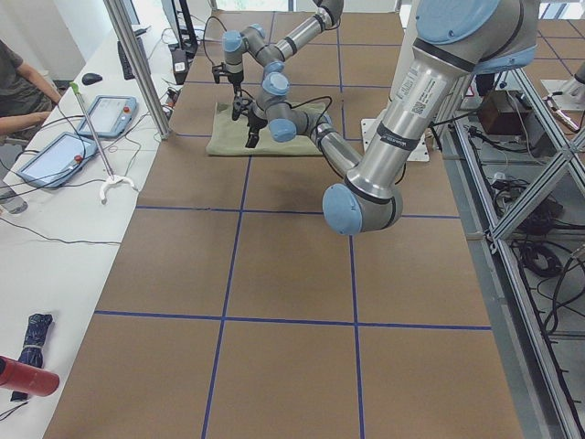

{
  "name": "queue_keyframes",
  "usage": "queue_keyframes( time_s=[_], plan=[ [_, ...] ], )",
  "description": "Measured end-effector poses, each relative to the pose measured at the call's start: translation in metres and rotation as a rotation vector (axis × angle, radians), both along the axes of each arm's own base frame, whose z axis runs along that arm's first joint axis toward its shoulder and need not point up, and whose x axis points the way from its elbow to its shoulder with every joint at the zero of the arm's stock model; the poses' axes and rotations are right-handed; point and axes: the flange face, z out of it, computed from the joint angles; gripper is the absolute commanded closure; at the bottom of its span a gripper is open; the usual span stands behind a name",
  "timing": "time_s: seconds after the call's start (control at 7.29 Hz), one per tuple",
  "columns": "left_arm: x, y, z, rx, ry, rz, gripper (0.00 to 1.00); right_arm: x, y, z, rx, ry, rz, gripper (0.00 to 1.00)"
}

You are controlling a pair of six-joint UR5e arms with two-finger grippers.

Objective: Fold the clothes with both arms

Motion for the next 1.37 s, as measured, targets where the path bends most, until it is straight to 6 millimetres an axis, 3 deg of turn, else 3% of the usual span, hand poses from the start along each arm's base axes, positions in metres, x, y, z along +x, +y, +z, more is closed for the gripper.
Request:
queue_keyframes(
  time_s=[0.41,0.69,0.96,1.23,1.37],
  plan=[
    [0.0,0.001,-0.003,-0.002,0.007,0.006,0.0,0.006,-0.004,-0.012,0.011,-0.017,0.005,0.0],
    [0.011,0.014,-0.004,-0.042,0.035,0.051,0.0,0.017,0.011,-0.026,0.039,-0.064,0.002,0.0],
    [0.044,0.053,0.004,-0.163,0.094,0.083,0.0,0.034,0.05,-0.026,0.042,-0.131,0.002,0.0],
    [0.07,0.114,0.017,-0.276,0.173,0.109,0.0,0.051,0.118,-0.028,0.011,-0.212,0.016,0.0],
    [0.08,0.141,0.013,-0.326,0.201,0.117,0.0,0.06,0.144,-0.031,-0.02,-0.25,0.022,0.0]
  ],
)
